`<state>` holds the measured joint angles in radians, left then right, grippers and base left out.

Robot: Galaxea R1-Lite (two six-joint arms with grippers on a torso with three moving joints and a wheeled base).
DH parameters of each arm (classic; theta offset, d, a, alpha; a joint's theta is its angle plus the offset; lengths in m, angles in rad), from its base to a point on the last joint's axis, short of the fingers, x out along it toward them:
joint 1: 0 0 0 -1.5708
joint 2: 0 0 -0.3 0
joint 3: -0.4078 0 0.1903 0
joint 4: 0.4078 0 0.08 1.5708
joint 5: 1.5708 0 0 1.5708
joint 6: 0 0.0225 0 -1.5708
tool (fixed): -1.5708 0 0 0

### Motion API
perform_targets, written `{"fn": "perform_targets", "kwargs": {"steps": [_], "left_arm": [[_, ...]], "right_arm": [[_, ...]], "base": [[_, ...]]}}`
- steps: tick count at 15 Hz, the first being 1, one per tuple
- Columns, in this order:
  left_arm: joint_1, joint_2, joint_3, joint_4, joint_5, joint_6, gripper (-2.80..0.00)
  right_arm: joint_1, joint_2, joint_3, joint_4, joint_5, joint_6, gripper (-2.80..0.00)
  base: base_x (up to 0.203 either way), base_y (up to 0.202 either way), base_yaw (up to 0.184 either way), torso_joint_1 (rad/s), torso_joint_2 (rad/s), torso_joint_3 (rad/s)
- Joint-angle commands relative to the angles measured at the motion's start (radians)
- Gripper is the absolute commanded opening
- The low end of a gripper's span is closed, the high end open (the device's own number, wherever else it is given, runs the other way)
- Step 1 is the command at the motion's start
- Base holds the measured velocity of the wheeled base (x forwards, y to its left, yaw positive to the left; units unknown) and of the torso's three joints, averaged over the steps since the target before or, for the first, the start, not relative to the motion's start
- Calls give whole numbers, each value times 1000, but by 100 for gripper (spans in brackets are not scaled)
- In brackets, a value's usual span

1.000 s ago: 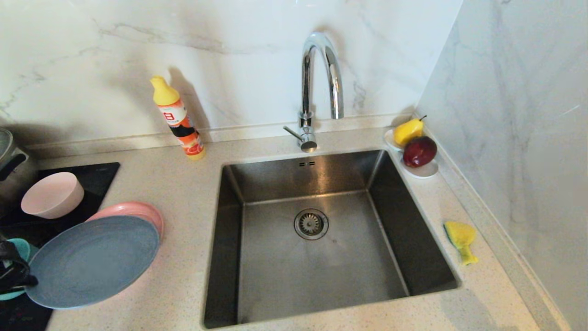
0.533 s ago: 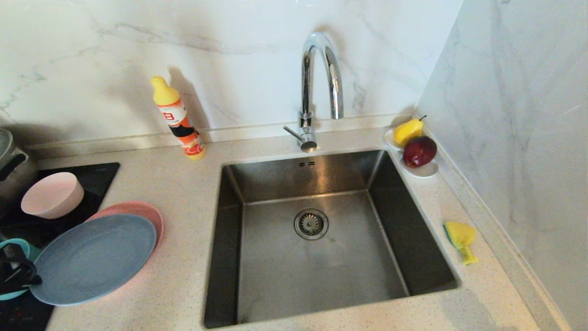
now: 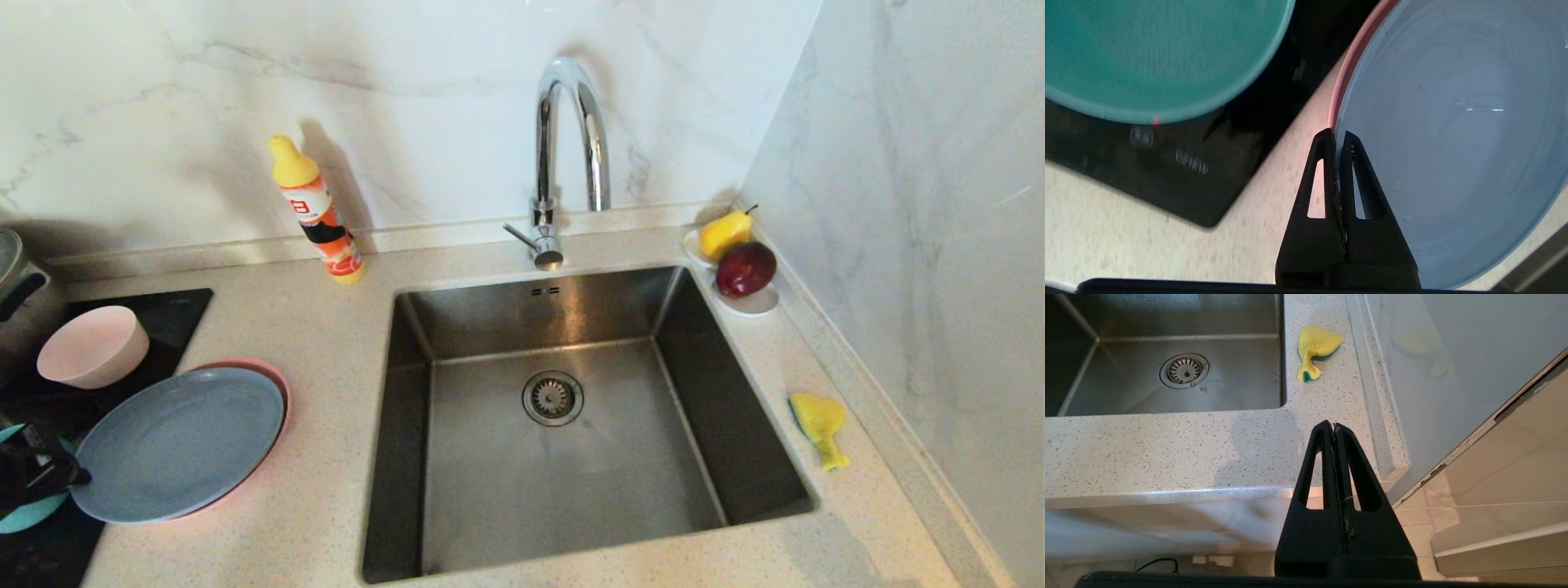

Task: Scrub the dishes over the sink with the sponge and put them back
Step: Place the plate on the plate, then place the bowl on the plate

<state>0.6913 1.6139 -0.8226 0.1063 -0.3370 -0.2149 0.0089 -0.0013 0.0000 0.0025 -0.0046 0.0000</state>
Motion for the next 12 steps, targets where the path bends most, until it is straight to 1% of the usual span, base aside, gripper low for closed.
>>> {"fn": "perform_targets", "kwargs": {"steps": [1,2,4,7,10,11,12], "left_arm": [[1,21,3,-18,-2,-3,-280],[-1,22,3,-27,-13,-2,0],[0,16,-5,-28,-71,-4,0],[-1,-6,-17,-26,-80,-9,0],[-1,-67,-83,19,-81,-23,0],[-1,-77,-110,55,-78,-21,-280],[-1,-79,-147,88,-77,-18,-280]], "right_arm": [[0,-2,0,0,0,0,-280],[0,-2,0,-1,0,0,-280],[0,-2,0,-1,-2,0,-280],[0,-2,0,1,0,0,-280],[0,-2,0,-1,-1,0,-280],[0,-2,0,-1,0,1,-280],[0,-2,0,1,0,0,-280]], "base": [[0,0,0,0,0,0],[0,0,0,0,0,0],[0,0,0,0,0,0],[0,0,0,0,0,0],[0,0,0,0,0,0],[0,0,0,0,0,0],[0,0,0,0,0,0]]}}
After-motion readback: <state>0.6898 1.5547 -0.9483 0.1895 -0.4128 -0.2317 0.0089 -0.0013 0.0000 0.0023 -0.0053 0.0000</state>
